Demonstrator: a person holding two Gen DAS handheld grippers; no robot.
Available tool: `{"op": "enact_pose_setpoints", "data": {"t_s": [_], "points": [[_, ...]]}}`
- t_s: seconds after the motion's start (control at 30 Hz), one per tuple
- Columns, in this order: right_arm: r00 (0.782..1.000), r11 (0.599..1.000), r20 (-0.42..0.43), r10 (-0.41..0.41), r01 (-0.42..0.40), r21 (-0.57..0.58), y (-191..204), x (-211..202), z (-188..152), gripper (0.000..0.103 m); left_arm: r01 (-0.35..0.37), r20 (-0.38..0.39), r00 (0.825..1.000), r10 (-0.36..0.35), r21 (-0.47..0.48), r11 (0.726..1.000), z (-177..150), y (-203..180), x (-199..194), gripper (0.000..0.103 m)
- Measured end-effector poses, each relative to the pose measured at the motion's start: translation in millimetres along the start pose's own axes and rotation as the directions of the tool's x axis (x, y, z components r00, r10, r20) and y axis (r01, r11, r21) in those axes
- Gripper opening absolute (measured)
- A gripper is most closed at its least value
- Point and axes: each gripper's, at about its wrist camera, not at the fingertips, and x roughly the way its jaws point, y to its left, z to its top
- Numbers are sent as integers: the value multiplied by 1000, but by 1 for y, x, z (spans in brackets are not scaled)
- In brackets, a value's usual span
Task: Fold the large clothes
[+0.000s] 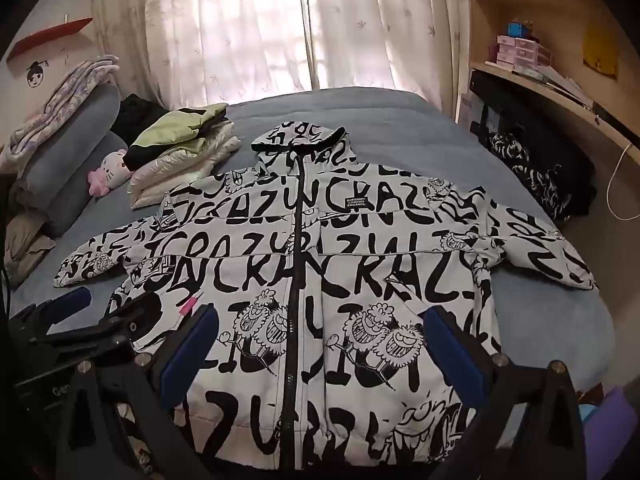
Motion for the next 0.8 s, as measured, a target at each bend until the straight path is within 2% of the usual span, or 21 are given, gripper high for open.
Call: {"op": "enact_pose_setpoints", "data": {"t_s": [0.3,0.33,0.8], "points": [[1000,1000,17,6,-6,-17,-1,1,-2,103,14,12,1000,-14,-14,1000,2,0,-9,101],[1000,1000,-13,20,-19,10,0,5,-3,103,13,12,1000,-13,-15,1000,2,-1,-10,101],[1000,1000,-17,25,-24,12,-1,3,-3,103,21,3,1000,-21,-14,1000,3,7,-7,101]]}}
